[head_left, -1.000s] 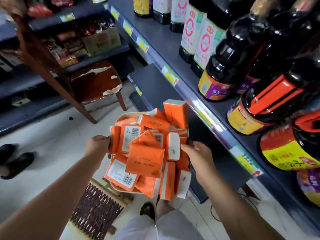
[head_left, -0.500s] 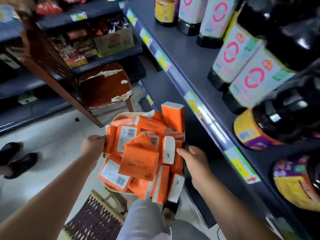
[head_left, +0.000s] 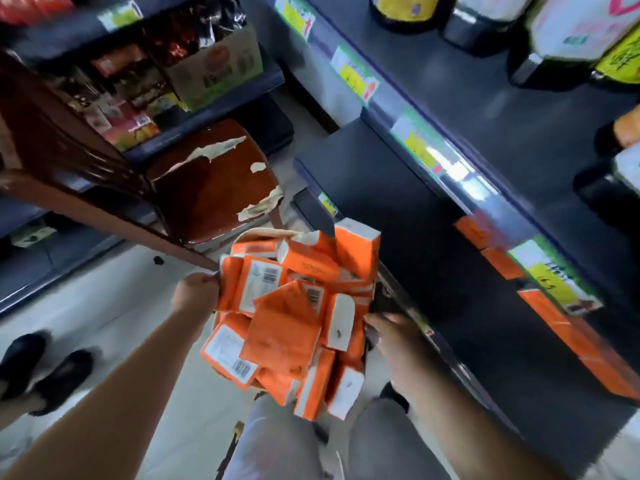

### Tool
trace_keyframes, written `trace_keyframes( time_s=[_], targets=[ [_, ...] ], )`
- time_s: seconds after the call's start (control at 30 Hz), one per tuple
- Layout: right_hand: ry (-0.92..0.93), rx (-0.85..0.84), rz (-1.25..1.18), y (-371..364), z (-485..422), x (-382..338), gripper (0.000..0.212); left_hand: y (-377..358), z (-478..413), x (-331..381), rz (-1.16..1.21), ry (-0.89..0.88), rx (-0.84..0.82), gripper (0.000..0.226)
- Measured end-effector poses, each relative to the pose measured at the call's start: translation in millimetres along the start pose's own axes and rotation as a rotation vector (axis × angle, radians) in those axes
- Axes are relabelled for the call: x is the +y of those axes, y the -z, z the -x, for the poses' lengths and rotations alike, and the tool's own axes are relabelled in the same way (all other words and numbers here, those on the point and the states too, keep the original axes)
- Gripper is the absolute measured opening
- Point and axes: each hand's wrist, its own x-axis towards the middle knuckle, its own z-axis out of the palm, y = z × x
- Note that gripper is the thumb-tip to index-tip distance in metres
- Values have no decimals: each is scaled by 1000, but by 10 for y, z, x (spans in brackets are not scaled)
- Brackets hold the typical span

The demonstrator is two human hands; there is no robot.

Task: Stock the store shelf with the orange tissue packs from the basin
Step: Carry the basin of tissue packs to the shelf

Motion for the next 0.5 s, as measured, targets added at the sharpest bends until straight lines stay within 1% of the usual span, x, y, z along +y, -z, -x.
trace_keyframes(
  time_s=[0.07,0.1,0.13,0.17,0.2,0.3,0.37,0.43,0.5],
  targets=[
    [-43,17,-57,-213,-159,99,17,-11,-326,18,-96,-24,-25,22],
    [-75,27,-85,-302,-251,158,19,-37,-481,22,-136,-42,-39,22],
    [-107,32,-102,-381,-348,231,25,-60,-609,41,-160,-56,-57,22],
    [-132,25,-109,-451,-469,318,31,-112,-776,38,-166,-70,-63,22],
    [-151,26,-117,-496,-549,376,31,-147,-874,69,-171,-95,-60,21],
    [-198,63,-107,-634,-906,599,19,-350,-1269,8,-126,-154,-2,23],
    [-227,65,-87,-731,-1167,743,17,-516,-1531,-91,-111,-141,8,27],
    [-241,82,-67,-804,-1425,921,21,-698,-1771,-185,-88,-126,-1,36],
    [-229,83,-50,-852,-1658,1111,27,-890,-2011,-295,-100,-142,-19,30]
  ],
)
